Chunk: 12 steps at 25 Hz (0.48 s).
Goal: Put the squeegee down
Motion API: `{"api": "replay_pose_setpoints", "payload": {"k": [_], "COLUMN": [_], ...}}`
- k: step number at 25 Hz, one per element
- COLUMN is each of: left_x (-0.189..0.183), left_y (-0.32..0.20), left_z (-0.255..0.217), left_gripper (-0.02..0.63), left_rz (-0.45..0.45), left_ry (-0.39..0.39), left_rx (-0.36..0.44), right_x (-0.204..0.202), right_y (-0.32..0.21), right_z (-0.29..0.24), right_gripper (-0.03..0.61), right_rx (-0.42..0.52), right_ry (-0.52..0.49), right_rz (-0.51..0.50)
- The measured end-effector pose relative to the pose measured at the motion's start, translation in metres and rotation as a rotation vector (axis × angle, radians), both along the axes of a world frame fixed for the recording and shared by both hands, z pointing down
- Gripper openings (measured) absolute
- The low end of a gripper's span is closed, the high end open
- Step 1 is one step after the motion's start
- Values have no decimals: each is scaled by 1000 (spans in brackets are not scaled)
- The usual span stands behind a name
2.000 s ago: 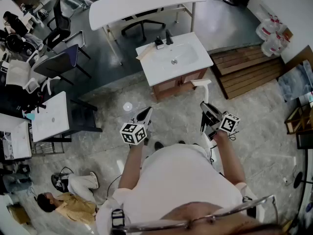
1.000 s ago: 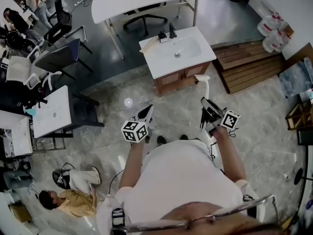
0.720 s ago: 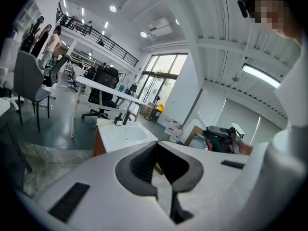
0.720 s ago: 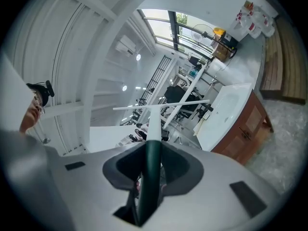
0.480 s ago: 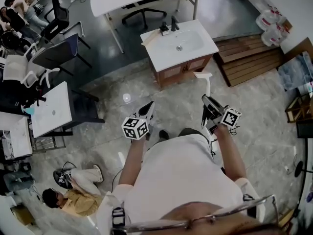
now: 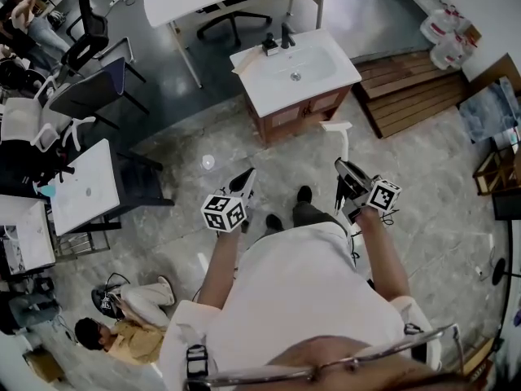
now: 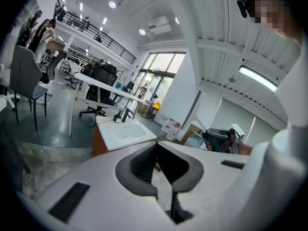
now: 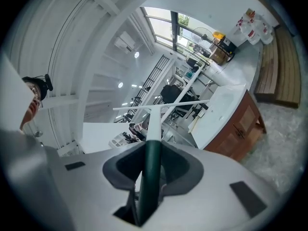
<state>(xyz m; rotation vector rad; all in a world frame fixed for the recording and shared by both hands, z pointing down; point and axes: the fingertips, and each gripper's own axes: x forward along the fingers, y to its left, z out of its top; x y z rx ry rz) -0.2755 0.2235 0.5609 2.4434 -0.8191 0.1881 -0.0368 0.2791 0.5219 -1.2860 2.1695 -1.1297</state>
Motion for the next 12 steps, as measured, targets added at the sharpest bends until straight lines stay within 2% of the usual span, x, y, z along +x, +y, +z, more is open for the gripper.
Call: {"api": "replay_pose_setpoints", "payload": {"k": [12], "left_x": [20], "left_y": [-39], "left_z": [0], "left_gripper": [5], "left_rz": [-29], "left_ry": [-20], "left_rx": [-10], "right_x": [22], "right_y": [-46], "right_z": [3], "right_gripper": [100], "right_rx": [-5], "right_ry": [-22], "right_rz": [-26]}}
